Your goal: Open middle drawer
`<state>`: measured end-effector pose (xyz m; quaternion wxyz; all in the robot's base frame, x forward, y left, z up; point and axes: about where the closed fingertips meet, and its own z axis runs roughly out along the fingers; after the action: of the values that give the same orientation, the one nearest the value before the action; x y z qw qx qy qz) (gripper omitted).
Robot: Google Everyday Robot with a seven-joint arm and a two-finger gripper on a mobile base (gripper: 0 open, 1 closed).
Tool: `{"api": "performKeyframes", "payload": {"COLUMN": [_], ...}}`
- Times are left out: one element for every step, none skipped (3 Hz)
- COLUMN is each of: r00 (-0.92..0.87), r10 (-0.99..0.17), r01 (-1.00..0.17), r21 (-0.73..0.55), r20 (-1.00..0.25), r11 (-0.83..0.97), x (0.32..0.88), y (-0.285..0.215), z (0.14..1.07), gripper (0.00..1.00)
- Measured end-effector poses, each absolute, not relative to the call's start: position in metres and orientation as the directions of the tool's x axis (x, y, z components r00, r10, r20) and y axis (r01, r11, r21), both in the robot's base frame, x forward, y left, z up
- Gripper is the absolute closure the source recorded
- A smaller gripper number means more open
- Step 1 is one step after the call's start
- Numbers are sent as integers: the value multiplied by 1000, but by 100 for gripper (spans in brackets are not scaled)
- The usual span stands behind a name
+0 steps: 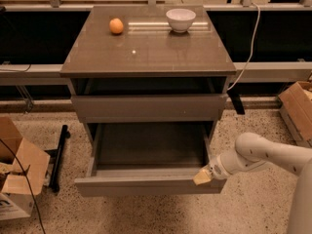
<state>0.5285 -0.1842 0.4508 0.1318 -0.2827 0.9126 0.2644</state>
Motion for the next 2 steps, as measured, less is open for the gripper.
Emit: {"api": "performKeyframes", "payload": {"r00": [-805, -805], "r10": [-446, -447], "r01": [-586, -586], "r21": [408, 409], "r20": [-390, -389], "r11": [700, 699], "x": [528, 528], "y": [-184, -183], "z": [452, 452], "gripper": [100, 81]}}
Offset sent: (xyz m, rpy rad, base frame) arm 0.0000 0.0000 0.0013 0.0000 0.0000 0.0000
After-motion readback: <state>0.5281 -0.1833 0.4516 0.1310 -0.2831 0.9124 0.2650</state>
